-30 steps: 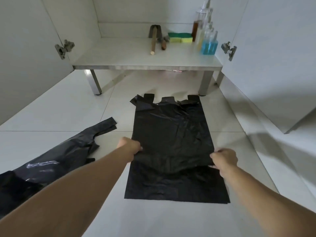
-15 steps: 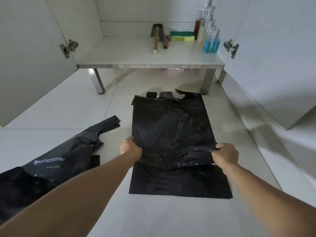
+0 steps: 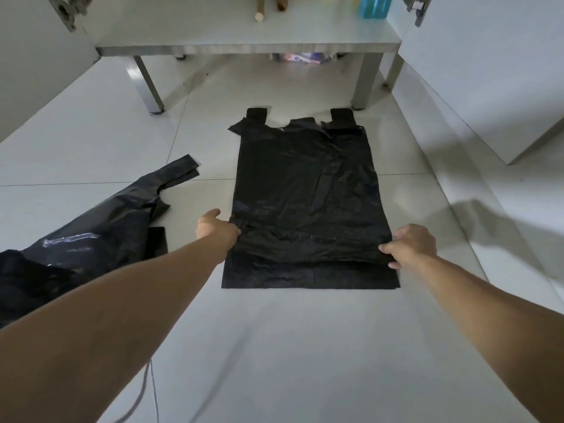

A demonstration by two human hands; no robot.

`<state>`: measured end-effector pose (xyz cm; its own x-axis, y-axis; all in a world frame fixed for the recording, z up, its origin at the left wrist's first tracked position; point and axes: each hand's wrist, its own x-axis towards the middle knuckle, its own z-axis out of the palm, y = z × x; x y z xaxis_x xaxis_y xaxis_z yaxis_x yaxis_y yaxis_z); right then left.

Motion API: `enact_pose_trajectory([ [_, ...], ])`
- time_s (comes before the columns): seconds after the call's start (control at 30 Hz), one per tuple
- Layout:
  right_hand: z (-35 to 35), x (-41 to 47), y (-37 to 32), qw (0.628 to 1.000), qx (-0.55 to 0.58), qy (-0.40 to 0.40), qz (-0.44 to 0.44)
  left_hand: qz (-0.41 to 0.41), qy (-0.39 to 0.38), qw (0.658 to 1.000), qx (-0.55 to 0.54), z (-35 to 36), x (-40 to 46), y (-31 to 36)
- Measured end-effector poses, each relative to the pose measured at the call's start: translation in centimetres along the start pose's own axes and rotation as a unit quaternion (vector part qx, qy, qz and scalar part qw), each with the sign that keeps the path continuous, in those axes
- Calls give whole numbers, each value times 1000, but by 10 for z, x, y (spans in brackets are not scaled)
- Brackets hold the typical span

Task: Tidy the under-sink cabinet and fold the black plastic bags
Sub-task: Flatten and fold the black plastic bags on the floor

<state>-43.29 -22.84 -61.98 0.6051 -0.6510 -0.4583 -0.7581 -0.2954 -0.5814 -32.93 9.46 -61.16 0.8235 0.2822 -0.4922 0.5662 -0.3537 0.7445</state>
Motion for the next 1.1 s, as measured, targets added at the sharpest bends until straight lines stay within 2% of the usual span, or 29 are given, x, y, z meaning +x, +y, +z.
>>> enact_pose_trajectory([
  [0.07,1,0,6,999,31,-7,8,-15,8,1000,23,-1,-1,-4],
  [0.13,2,-4,9,999,48,-12,15,-31,8,995,97,-4,-7,-7],
  [0.27,1,-1,13,994,80,-58,39,-40,-35,979,197,-9,-9,-16],
  [0.33,0,3,16,992,86,-85,35,-29,-45,980,191,-11,-7,-20],
  [0.5,-3,1,17,994,67,-87,5,-43,-42,988,144,-19,-14,-22],
  [0.67,-13,-7,16,978,60,-193,51,-77,-92,989,84,-24,-22,-22],
  [0.73,-16,-10,16,974,50,-215,44,-85,-107,989,62,-26,-23,-21],
  [0.93,-16,-14,17,983,61,-171,27,-67,-87,993,47,-35,-17,-26],
  [1.1,-15,-13,14,982,29,-185,40,-21,-62,993,95,-31,-15,-34],
])
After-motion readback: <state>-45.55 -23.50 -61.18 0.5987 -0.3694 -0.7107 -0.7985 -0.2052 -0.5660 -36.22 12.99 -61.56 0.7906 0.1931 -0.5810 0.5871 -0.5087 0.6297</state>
